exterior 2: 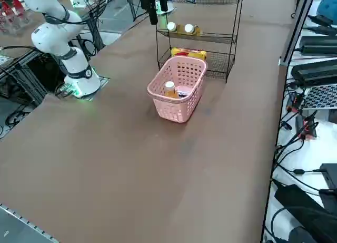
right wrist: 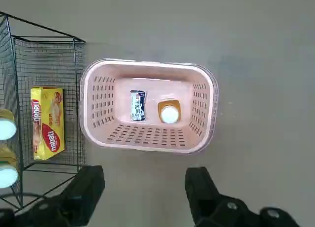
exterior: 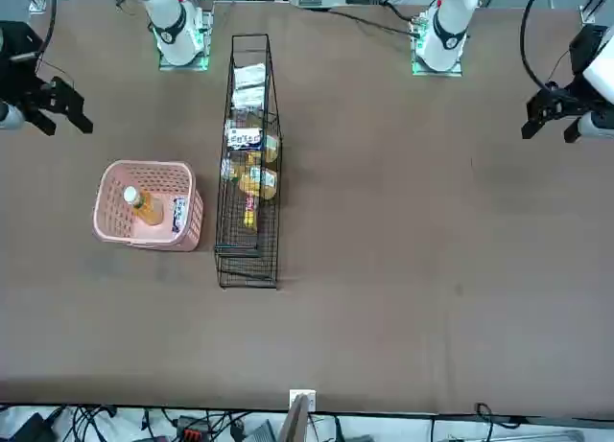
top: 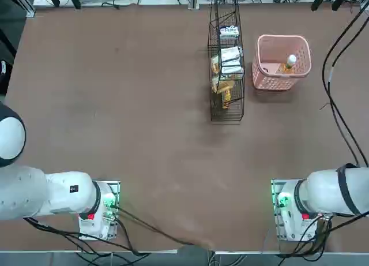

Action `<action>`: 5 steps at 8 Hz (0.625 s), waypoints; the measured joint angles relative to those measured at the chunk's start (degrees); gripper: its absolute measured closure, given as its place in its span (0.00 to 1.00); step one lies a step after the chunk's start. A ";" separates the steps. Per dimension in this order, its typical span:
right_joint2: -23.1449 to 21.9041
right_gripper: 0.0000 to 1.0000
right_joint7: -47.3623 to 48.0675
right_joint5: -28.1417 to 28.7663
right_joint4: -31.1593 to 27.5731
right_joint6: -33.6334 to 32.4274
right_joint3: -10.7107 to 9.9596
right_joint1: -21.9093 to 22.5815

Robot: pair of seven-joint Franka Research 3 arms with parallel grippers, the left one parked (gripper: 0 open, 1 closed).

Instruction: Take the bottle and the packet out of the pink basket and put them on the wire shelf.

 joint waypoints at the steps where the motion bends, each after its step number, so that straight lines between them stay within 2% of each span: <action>1: 0.03 0.00 -0.01 0.00 -0.01 -0.08 0.00 0.00; 5: 1.95 0.00 -0.05 0.00 -1.72 2.18 -1.07 -0.07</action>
